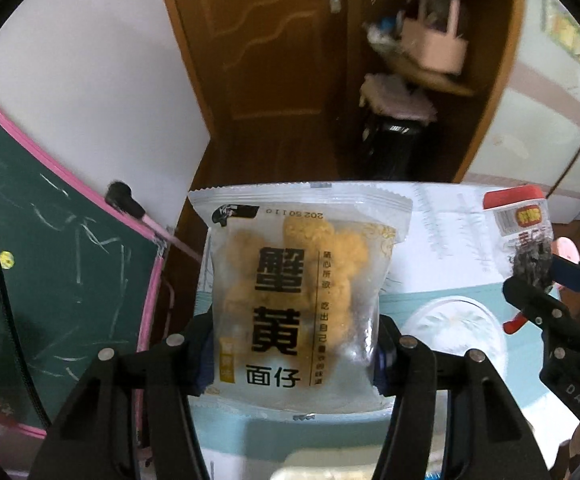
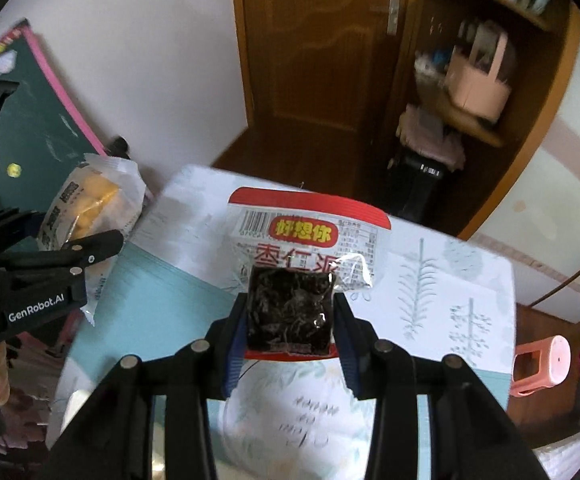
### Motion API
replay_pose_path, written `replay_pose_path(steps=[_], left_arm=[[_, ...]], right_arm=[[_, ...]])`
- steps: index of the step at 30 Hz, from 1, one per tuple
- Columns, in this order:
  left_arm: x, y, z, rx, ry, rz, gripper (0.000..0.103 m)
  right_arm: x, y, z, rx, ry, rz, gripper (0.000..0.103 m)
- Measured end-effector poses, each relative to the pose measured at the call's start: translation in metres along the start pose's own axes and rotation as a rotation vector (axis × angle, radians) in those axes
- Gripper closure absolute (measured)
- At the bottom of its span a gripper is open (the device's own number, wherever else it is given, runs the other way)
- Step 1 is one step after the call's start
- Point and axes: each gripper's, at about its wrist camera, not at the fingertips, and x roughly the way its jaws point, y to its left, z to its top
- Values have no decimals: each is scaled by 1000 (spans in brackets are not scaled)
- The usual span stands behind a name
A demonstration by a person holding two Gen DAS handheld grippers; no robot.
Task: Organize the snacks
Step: 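Carry the cookie pack and fruit bag into the white tray and release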
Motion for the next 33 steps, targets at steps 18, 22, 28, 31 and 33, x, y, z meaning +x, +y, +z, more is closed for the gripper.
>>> replay_pose_path(steps=[18,22,28,31,33], left_arm=[[-169,-30,-107,145,-149,-158,45],[-183,-37,-141,165,-163,-180,45],[-177,-45,-186,176,-162,-162,45],[-162,-48,-208,163,-126,-171,45],[-151,-48,-220,151,-104,-168,45]], right_arm=[[-175,38,-91,-16,-204,95,63],[-188,46,-119,-12,-211,118,63],[-181,56,-163,12,-201,111,63],[-172,58,-182,33,-193,93,62],[-162,56,-194,68,-165,102,62]])
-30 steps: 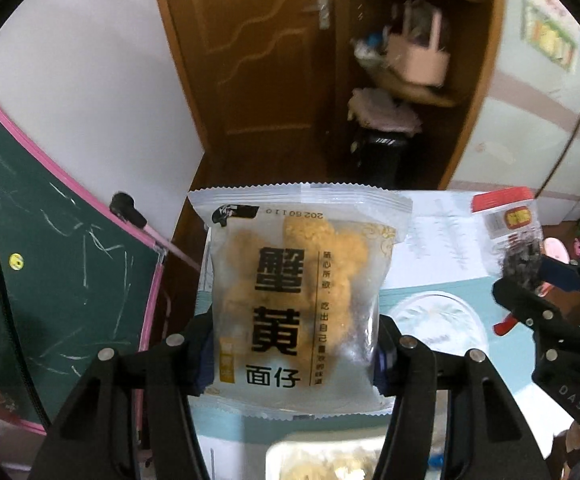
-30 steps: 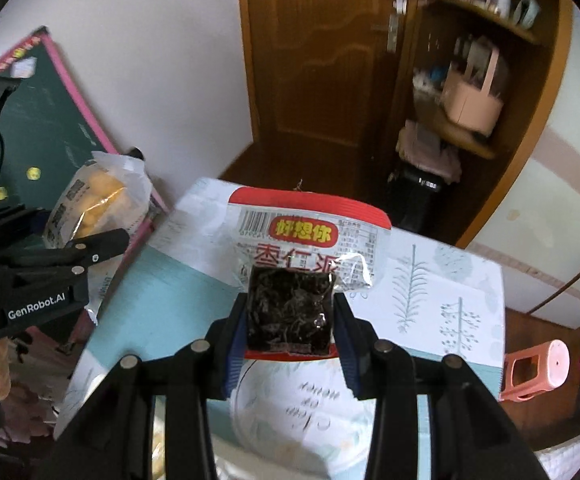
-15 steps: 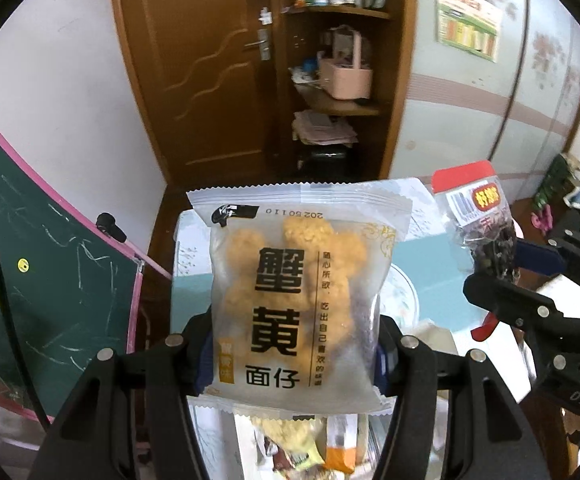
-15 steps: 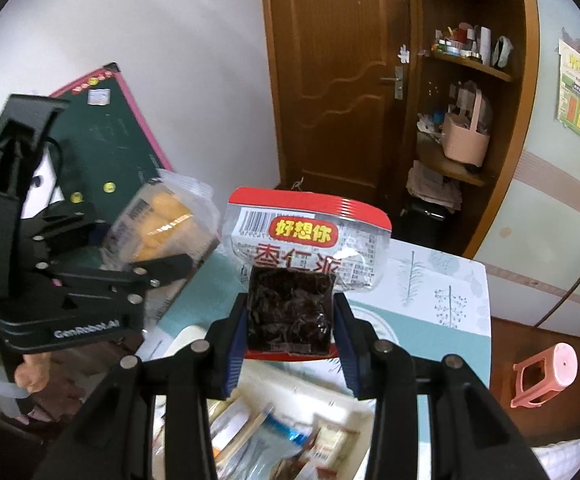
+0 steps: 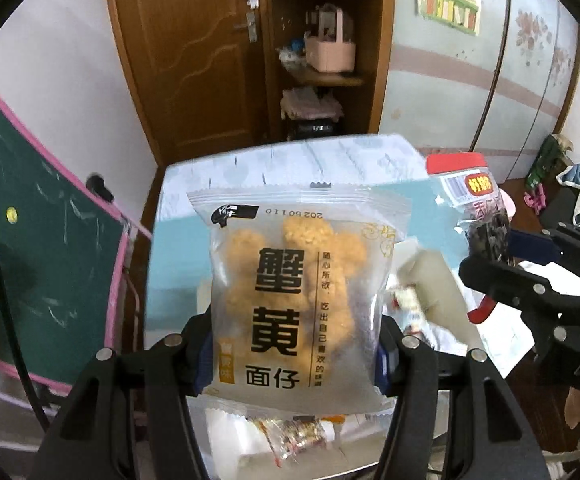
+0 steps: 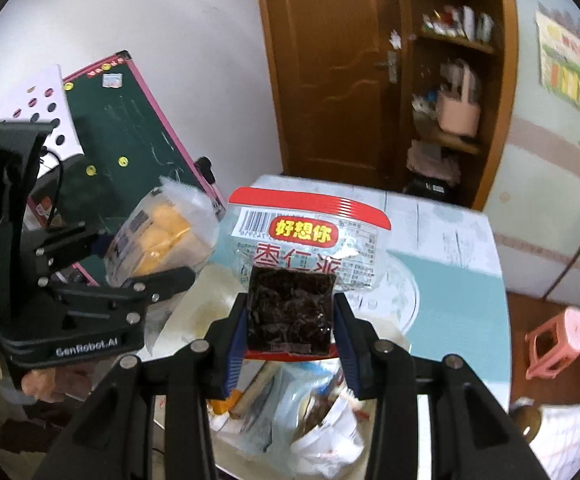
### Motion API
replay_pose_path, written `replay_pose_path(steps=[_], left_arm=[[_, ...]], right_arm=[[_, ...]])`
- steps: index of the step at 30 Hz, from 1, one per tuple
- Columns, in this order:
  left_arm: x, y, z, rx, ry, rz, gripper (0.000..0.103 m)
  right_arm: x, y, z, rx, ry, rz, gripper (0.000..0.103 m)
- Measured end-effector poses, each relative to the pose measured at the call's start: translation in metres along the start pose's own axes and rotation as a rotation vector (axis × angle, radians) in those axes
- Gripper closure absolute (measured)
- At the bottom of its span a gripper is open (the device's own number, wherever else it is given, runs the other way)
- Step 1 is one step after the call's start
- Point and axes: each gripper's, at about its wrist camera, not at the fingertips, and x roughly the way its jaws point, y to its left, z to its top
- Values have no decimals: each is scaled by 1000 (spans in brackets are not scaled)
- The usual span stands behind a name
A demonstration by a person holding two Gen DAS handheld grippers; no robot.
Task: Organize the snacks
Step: 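Carry the cookie pack and fruit bag into the white tray and release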
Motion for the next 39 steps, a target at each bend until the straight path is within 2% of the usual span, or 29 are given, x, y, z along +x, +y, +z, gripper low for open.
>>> replay_pose_path(steps=[6,20,23,25,27,30,39], left_arm=[[29,-2,-22,-28,30,57,44],[66,-9,-44,-43,131,57,41],[65,-8,-43,-46,120,61,27],[63,-8,-42,-51,112,38,22],[62,-8,-42,-52,113,22,18],[57,-9,-40,-46,93,48,18],[46,-13,-37,-38,61,52,17]], right_arm=[[21,-6,-31,48,69,-25,62],[48,-17,-53,105,172,-18,62],[50,-11,-55,89,185,-13,60],[52,-7,-56,80,192,-2,57],[54,-4,-57,75,201,-3,47],[53,-3,-57,65,201,-41,40],[44,-10,-56,111,180,-50,40]])
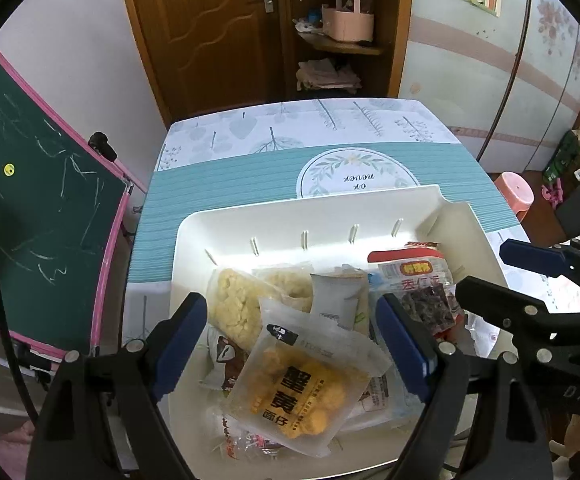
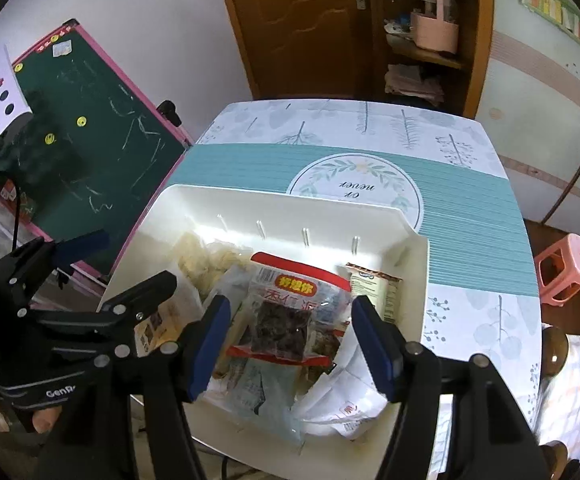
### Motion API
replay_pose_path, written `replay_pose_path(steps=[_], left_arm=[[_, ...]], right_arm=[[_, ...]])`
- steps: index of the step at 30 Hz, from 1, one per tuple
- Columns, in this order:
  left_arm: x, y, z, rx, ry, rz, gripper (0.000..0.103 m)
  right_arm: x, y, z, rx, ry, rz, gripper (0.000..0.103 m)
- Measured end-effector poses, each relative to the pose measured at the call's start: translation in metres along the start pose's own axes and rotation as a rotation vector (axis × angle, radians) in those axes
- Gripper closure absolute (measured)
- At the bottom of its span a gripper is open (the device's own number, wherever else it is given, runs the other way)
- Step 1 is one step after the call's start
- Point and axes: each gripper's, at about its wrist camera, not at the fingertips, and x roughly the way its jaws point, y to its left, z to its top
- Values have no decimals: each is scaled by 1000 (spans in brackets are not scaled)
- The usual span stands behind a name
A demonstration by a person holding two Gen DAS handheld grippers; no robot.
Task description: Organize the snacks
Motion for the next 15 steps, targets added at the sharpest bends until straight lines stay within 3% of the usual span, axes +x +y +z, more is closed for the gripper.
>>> replay_pose_path(steps=[15], left_arm=[[-26,-8,5,-27,-41,23,16]], right_arm=[[-29,-3,-8,28,-66,-19,40]])
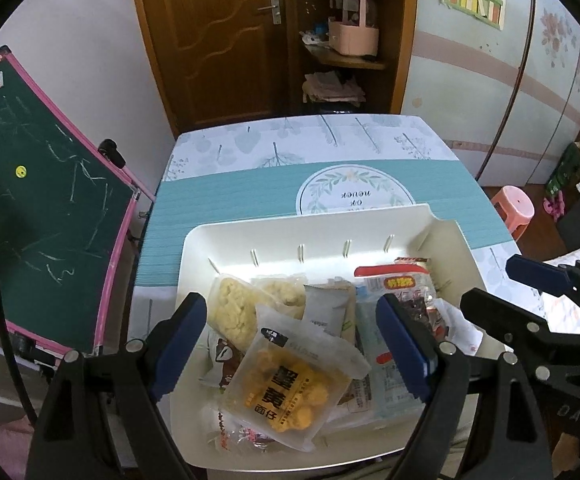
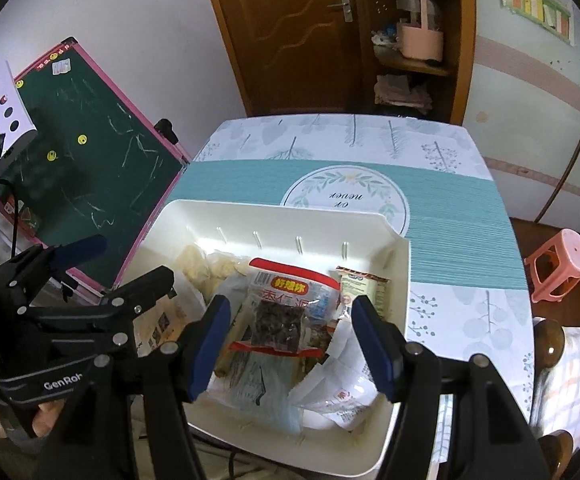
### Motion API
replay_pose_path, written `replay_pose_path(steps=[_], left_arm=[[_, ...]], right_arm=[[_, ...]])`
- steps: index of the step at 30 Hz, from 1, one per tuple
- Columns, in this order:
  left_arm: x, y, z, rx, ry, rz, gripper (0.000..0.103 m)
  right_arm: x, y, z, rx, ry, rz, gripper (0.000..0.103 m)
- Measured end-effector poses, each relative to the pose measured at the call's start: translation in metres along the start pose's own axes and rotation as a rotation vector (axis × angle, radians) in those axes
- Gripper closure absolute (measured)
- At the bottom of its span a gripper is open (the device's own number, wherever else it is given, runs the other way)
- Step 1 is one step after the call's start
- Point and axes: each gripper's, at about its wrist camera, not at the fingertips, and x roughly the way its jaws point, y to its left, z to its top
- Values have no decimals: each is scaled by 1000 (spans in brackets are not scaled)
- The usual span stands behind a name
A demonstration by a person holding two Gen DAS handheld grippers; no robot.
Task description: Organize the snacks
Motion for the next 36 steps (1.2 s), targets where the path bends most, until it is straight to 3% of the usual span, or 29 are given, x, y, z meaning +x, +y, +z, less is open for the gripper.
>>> replay_pose_path(steps=[10,19,36], left_arm=[[-37,-5,13,-22,-58,44,10],[-58,-8,12,-45,-68,61,9],[-51,-3,7,-109,-33,56,9]], right_arm=[[-39,-2,10,43,-81,-16,40],[-67,2,8,60,-163,-88,34],[-72,5,6,58,-168,-81,33]])
